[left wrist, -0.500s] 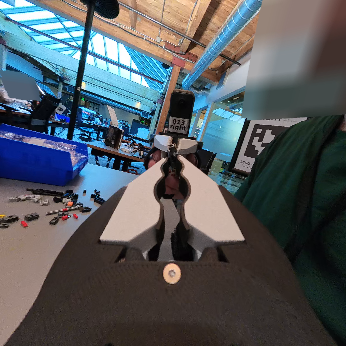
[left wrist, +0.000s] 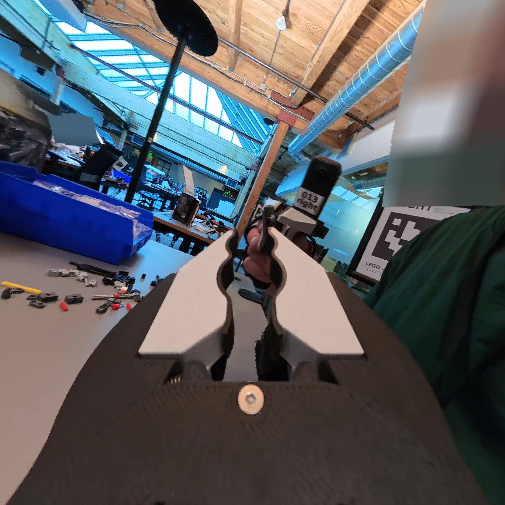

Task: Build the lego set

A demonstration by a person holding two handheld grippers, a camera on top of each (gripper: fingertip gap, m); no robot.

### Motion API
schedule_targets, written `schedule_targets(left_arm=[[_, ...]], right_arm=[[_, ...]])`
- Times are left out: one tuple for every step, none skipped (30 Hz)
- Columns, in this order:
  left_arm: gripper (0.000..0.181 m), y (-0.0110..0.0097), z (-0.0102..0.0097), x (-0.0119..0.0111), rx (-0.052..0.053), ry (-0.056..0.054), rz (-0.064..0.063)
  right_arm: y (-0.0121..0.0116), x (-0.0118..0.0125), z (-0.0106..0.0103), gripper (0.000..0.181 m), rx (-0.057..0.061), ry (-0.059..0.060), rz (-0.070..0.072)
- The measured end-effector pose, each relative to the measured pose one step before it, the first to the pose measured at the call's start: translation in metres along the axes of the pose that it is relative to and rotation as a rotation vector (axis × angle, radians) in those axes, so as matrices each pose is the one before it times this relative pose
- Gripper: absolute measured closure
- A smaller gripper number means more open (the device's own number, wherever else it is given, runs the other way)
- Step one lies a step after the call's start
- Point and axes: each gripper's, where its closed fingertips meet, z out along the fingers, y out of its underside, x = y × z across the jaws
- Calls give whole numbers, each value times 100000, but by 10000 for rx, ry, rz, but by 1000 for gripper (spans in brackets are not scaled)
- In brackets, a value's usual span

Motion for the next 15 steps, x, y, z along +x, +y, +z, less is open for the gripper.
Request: schedule_targets(left_arm=[[161, -11, -252, -306, -34, -167, -42], [161, 31, -239, -298, -70, -188, 0], [162, 17, -252, -321, -51, -231, 45], [162, 58, -249, -345, -88, -251, 103], [163, 184, -210, -288, -206, -212, 176], [163, 254, -183, -381, -266, -259, 237], [164, 242, -166, -507, -249, -332, 231], [164, 273, -126, -547, -241, -321, 196], [164, 273, -62, -388, -191, -207, 192], [165, 215, -12, -304, -115, -139, 110], [165, 134, 54, -238, -42, -101, -5], [165, 102, 106, -126, -12, -37, -51], [165, 164, 160, 24, -34, 26, -31], [165, 250, 216, 74, -88, 30, 11], [165, 311, 256, 54, -140, -16, 60]], right_arm=[[257, 291, -272, 180, -257, 357, -421], [426, 228, -297, 179, -327, 308, -378], [614, 277, -331, 179, -369, 330, -358], [877, 317, -382, 179, -441, 357, -383], [1203, 339, -360, 179, -543, 349, -363], [1527, 386, -333, 179, -660, 392, -374], [1808, 304, -233, 179, -751, 375, -441], [1964, 67, -121, 179, -758, 243, -384], [1958, -43, -22, 179, -697, 191, -252], [1853, -112, 81, 179, -631, 177, -198], [1610, -317, 105, 179, -520, 79, -178], [1220, -393, 55, 179, -348, 30, -83], [969, -312, 2, 179, -260, 56, -28], [934, -292, 84, 179, -308, 76, -122], [912, -287, 159, 179, -343, 83, -220]])
